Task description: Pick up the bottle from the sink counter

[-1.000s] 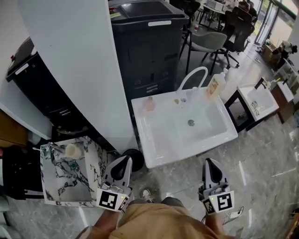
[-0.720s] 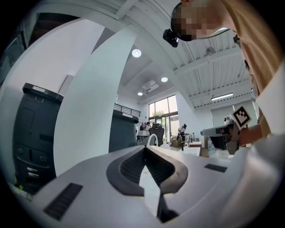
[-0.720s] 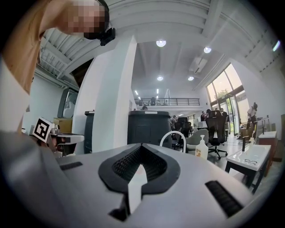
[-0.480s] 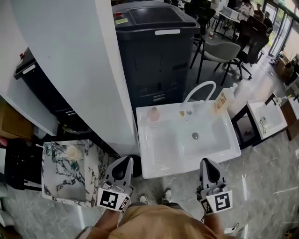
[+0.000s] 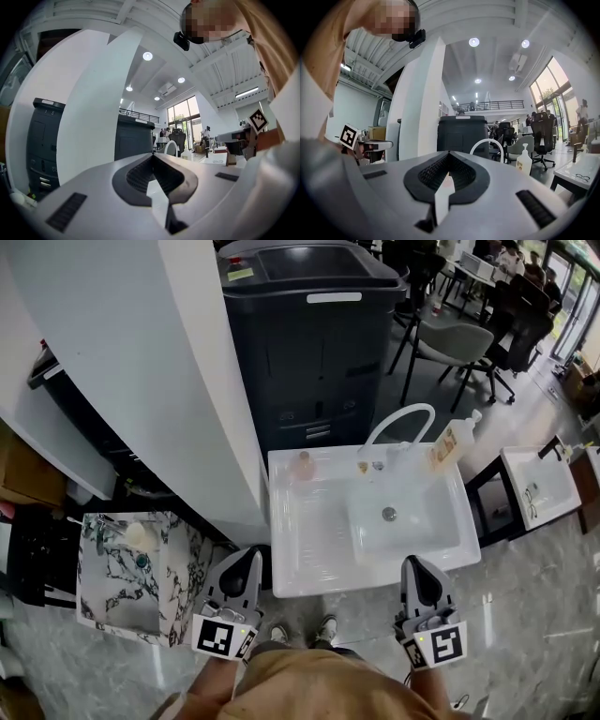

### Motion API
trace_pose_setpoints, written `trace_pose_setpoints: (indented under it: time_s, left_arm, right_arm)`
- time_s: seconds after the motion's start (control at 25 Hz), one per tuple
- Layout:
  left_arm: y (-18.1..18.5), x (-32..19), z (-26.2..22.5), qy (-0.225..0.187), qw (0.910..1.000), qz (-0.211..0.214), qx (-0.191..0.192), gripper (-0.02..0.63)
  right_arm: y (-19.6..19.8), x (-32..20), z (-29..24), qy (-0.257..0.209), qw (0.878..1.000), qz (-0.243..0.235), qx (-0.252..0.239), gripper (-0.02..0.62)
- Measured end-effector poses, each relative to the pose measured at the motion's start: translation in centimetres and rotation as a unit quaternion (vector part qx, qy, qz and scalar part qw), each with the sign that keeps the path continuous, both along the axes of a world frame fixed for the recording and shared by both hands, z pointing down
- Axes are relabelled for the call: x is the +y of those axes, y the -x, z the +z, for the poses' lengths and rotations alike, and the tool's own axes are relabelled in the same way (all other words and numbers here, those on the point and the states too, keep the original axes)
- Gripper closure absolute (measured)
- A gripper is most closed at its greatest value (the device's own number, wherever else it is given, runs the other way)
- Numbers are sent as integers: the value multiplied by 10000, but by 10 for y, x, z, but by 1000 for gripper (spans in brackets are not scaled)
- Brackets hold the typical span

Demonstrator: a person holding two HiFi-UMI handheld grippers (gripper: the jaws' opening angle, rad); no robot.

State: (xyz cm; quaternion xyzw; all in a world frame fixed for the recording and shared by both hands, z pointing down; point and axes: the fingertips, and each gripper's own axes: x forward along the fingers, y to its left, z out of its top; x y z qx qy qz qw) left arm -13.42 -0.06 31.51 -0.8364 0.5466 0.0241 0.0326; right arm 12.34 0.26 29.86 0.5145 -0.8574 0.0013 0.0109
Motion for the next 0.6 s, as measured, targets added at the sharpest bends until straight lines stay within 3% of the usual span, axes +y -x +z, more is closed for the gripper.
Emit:
trace_pose_setpoints:
  time_s: [0.6]
  left_arm:
    - [-11, -67, 24, 13, 9994, 43, -329, 601]
  right_arm:
    - [3, -3, 36, 374, 9992, -78, -94, 595]
